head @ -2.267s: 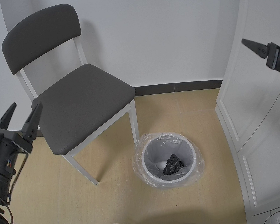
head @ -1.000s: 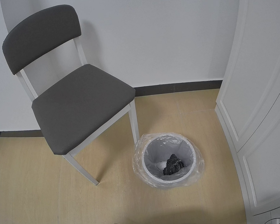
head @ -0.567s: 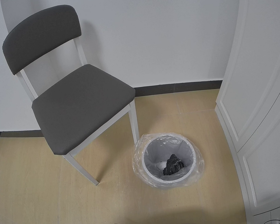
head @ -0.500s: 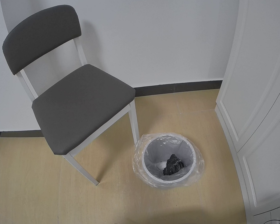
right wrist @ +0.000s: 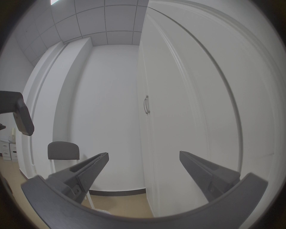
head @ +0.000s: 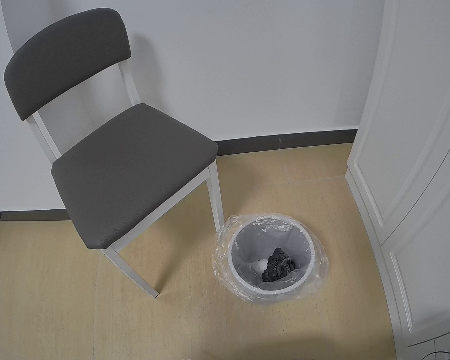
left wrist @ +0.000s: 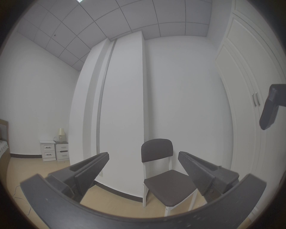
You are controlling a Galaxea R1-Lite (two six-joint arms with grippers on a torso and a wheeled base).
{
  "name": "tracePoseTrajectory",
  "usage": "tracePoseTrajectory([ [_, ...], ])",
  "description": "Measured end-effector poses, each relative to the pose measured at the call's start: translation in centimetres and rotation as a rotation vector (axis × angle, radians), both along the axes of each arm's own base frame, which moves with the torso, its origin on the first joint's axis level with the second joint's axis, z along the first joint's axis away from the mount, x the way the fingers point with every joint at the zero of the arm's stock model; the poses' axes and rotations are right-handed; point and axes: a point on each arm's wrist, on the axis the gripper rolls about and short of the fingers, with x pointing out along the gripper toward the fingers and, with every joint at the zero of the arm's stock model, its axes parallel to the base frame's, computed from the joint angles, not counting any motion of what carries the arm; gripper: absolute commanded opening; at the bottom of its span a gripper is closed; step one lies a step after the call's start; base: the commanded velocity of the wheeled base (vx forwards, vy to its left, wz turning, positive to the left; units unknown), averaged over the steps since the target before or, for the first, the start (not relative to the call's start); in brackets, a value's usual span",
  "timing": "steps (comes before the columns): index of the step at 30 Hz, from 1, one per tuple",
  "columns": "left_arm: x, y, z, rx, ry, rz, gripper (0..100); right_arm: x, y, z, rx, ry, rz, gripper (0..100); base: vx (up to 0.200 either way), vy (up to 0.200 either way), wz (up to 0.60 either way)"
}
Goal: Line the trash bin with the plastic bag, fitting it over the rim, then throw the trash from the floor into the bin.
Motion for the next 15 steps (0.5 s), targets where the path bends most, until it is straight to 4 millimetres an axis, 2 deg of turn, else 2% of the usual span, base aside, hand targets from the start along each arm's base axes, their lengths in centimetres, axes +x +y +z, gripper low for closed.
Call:
tracePoseTrajectory([
  [7,-0.9,0.0,-0.6,-0.003,-0.027,0.008,100,-0.3,0.2,-0.5,-0.017,-0.017,0.015,100,0.000,0.000,0.00],
  [15,-0.8,-0.6,-2.3,-0.001,0.037,0.038,100,-0.2,0.3,-0.7,-0.022,-0.019,0.020,100,0.000,0.000,0.00],
])
